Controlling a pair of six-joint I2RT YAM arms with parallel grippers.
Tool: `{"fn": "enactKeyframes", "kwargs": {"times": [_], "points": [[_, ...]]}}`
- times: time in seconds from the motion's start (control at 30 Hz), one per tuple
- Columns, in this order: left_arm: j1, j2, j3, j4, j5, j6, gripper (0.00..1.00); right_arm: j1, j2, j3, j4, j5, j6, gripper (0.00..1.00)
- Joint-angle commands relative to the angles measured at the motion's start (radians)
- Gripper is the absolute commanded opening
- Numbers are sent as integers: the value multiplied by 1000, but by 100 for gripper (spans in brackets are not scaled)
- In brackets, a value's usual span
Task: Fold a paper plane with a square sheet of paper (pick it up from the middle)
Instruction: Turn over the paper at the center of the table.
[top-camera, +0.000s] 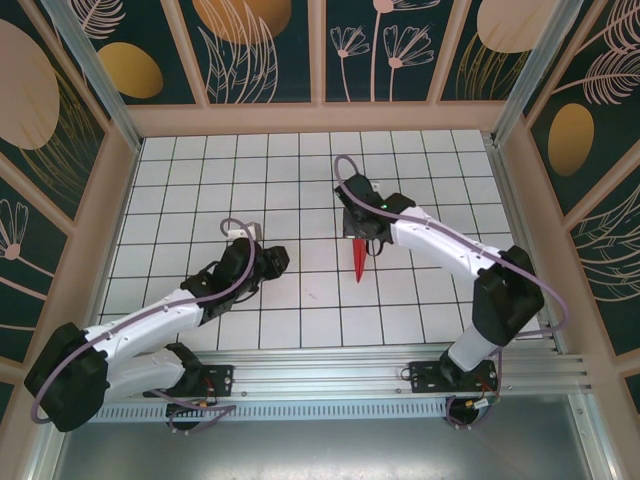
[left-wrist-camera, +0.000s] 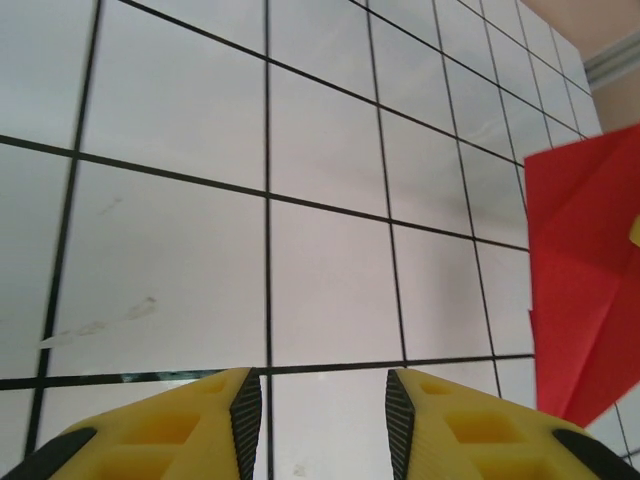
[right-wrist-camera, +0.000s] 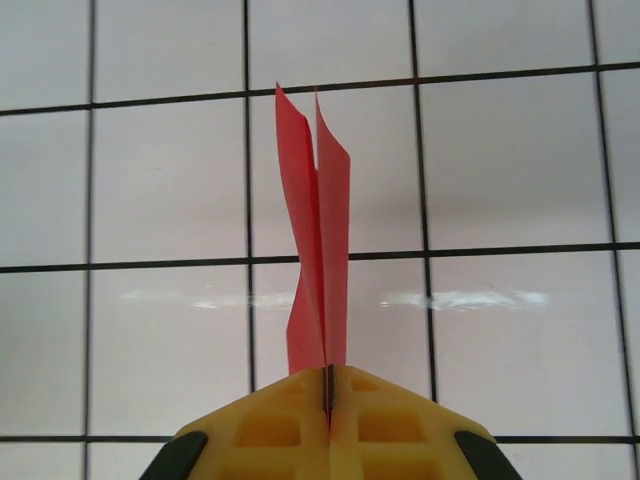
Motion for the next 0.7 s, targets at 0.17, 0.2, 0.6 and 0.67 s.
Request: {"fn": "enactKeyframes", "kwargs": {"times": [0.17, 0.2, 0.6, 0.67], "points": [[2, -183, -61, -152, -271, -114, 40, 150, 306, 174, -342, 301, -29, 6], [2, -213, -70, -165, -294, -123, 40, 170, 348, 203, -346, 300, -27, 6], [1, -391, -119, -249, -374, -156, 43, 324, 672, 507, -320, 135, -12, 18], [2, -389, -119, -250, -367, -150, 43, 324, 652, 500, -286, 90, -13, 26]]}}
